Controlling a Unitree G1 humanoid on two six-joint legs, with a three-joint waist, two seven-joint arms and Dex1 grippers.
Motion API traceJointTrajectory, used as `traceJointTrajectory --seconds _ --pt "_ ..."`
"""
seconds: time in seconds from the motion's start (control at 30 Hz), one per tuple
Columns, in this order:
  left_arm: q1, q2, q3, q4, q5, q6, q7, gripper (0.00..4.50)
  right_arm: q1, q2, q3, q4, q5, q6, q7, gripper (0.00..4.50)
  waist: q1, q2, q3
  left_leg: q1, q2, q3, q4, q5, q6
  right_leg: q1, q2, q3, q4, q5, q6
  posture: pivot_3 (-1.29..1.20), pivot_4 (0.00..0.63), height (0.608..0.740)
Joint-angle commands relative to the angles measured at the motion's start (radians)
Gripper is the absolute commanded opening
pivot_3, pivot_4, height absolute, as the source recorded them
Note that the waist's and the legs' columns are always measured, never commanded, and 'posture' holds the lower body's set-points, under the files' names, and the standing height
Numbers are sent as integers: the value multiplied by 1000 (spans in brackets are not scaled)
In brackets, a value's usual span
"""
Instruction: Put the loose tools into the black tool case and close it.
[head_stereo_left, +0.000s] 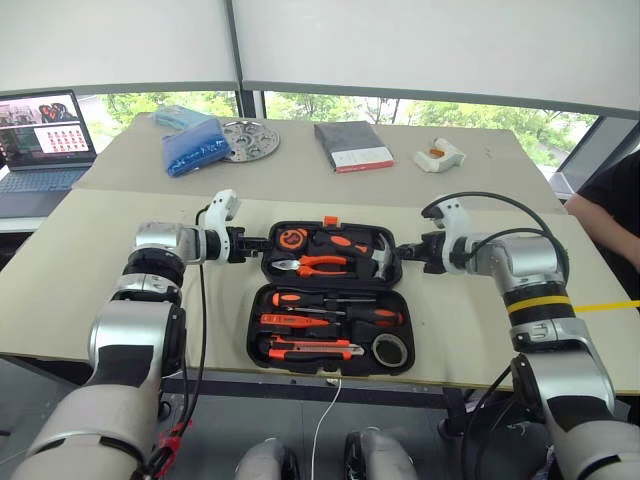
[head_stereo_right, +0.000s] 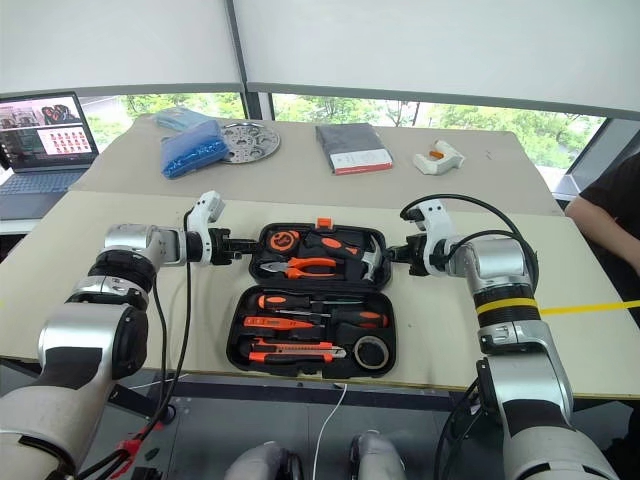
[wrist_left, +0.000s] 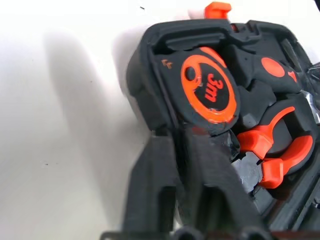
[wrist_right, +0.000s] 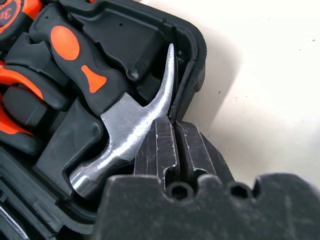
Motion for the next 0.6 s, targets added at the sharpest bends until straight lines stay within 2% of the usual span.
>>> traceJointTrajectory --seconds 0.03,0.17,0.23,0.3,0.4,0.6 --pt "16 -18 36 -50 -13 -129 21 19 -5 14 -31 -55 18 -42 -3 0 0 0 0 0 0 0 0 0 0 0 0 0 1 0 0 0 150 718" --pt "32 -36 99 -141 -45 -341 49 19 -25 38 -126 -134 39 -132 -79 0 -3 0 1 0 0 0 0 0 -2 -2 -2 1 4 0 -1 0 150 718" --pt "55 -51 125 -208 -55 -492 63 19 -24 49 -176 -183 58 -154 -115 0 -4 0 1 -4 0 0 0 -1 -9 -6 -4 1 4 2 -2 0 150 718" --pt "70 -61 129 -238 -31 -607 135 19 -5 55 -207 -236 61 -195 -141 0 -4 0 2 -14 -1 1 1 4 -7 -17 -5 1 7 8 -12 0 150 718" --pt "111 -80 115 -315 -27 -643 153 19 47 62 -259 -322 51 -268 -200 0 -2 0 2 -18 -1 1 1 10 -2 -21 -2 0 8 9 -13 0 150 718" --pt "287 -79 78 -464 -15 -663 157 19 328 42 -159 -516 -76 -566 -199 0 1 0 2 -15 -2 3 -10 10 -2 -19 6 0 4 7 -11 0 150 718"
